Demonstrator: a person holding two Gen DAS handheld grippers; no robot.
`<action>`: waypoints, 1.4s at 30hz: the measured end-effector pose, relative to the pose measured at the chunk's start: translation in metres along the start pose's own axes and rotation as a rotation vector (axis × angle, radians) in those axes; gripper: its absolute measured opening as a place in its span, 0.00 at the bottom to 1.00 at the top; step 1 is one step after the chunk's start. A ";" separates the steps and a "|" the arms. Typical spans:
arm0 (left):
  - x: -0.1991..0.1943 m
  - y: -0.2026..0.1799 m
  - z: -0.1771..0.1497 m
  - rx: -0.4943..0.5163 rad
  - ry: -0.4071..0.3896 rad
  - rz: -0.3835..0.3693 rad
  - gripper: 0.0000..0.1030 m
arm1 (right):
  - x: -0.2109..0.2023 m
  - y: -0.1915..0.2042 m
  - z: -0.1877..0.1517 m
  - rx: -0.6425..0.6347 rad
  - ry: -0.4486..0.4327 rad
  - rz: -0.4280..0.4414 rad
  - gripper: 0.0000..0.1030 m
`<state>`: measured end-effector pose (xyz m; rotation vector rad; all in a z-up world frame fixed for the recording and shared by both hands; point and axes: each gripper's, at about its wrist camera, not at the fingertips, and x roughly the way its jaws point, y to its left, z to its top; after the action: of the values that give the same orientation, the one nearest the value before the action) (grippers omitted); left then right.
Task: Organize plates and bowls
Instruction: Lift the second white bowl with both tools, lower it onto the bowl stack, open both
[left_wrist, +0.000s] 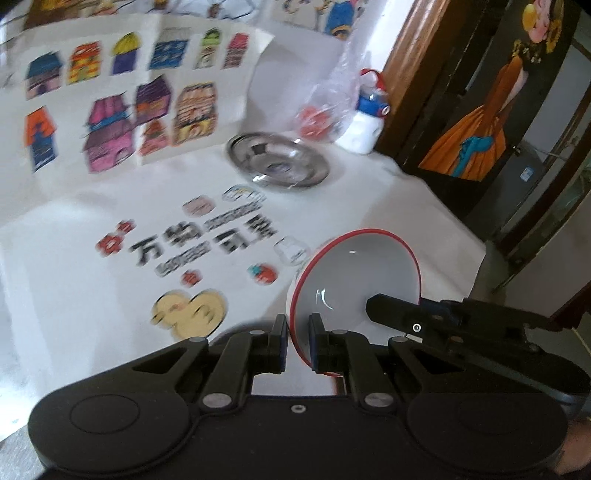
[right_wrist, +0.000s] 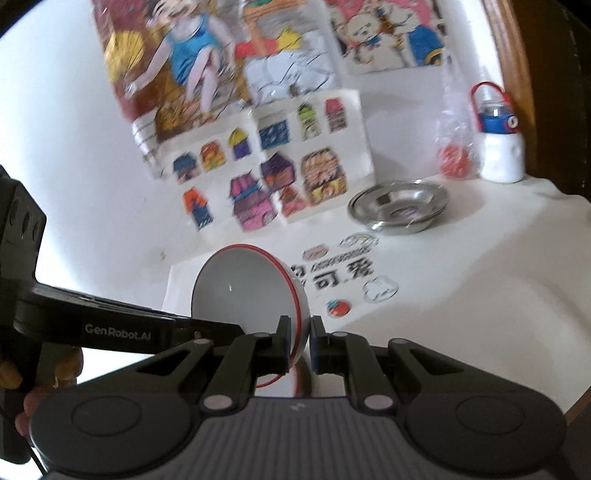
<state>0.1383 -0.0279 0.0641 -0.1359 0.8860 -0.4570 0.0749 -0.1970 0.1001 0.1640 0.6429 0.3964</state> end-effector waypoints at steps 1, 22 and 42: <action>-0.003 0.004 -0.004 -0.001 0.011 0.001 0.11 | 0.001 0.004 -0.002 -0.007 0.013 -0.004 0.11; 0.008 0.036 -0.036 -0.102 0.166 -0.042 0.11 | 0.016 0.035 -0.018 -0.176 0.171 -0.102 0.14; 0.022 0.041 -0.010 -0.109 0.338 -0.027 0.13 | 0.040 0.049 0.001 -0.358 0.361 -0.110 0.18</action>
<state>0.1564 -0.0007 0.0298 -0.1734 1.2424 -0.4639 0.0893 -0.1360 0.0917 -0.2896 0.9188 0.4321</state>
